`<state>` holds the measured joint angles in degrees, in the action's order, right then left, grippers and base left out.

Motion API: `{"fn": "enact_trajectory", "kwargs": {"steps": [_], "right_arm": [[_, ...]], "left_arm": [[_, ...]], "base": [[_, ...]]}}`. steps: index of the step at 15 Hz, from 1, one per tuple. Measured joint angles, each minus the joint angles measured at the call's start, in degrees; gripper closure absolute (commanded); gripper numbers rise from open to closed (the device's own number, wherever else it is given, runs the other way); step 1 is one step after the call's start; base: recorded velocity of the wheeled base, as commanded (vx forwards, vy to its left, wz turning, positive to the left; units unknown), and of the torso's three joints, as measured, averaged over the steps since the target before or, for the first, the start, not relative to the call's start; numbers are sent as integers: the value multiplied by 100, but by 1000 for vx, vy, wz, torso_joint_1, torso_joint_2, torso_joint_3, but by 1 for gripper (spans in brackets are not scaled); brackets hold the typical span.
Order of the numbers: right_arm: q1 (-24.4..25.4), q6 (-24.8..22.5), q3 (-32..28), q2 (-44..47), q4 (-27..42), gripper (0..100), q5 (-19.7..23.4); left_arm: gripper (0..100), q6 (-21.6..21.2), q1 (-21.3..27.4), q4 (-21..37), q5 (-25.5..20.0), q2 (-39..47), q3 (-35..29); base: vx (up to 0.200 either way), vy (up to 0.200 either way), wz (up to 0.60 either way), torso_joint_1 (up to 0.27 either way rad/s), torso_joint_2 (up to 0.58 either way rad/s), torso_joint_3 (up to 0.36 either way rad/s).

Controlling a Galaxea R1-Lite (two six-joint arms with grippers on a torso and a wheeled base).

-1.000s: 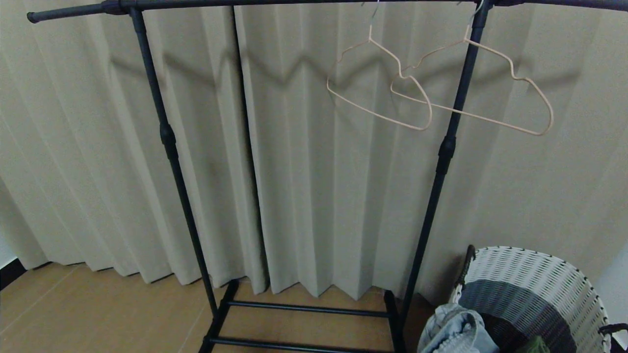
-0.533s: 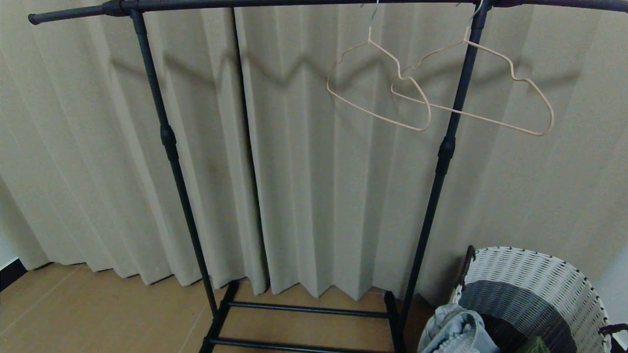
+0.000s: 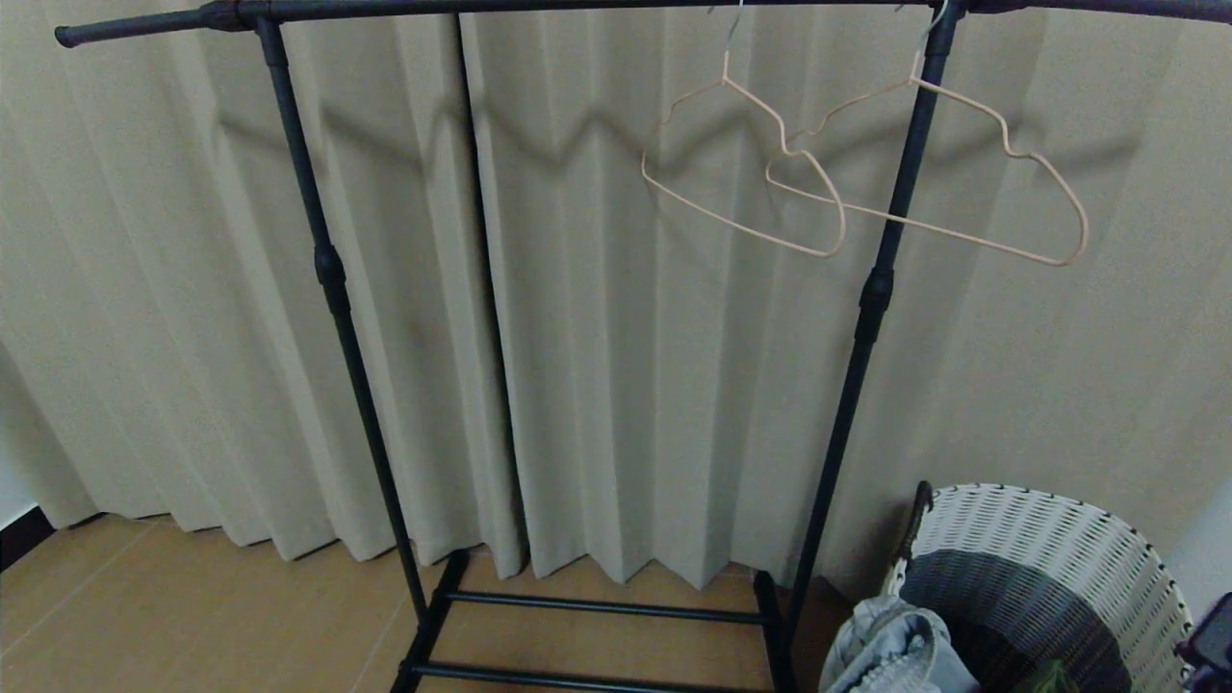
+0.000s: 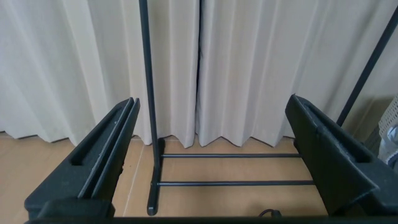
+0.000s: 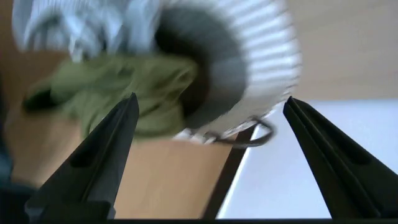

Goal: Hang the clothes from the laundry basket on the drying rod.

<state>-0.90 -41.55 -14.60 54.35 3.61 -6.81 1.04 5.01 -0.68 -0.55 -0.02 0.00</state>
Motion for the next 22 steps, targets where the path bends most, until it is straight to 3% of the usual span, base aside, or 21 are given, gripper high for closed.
{"fn": "enact_trajectory", "kwargs": {"steps": [5,9,17,21,22], "right_arm": [[85,-200,-46,1781,-101,0,61],[93,-200,44,2672,-896,0,118],[22,-176,28,3822,-2032,0,-137],[-4,-176,-17,4108,-2144,0,-389],[-13,-176,-33,4135,-2142,100,-389]], "left_arm": [[0,2,0,0,4,0,0],[0,0,0,0,4,0,0],[0,7,0,0,11,0,0],[0,7,0,0,22,0,0],[0,7,0,2,71,0,0]], "base": [[0,0,0,0,0,0],[0,0,0,0,0,0],[0,0,0,0,0,0],[0,0,0,0,0,0],[0,0,0,0,0,0]]}}
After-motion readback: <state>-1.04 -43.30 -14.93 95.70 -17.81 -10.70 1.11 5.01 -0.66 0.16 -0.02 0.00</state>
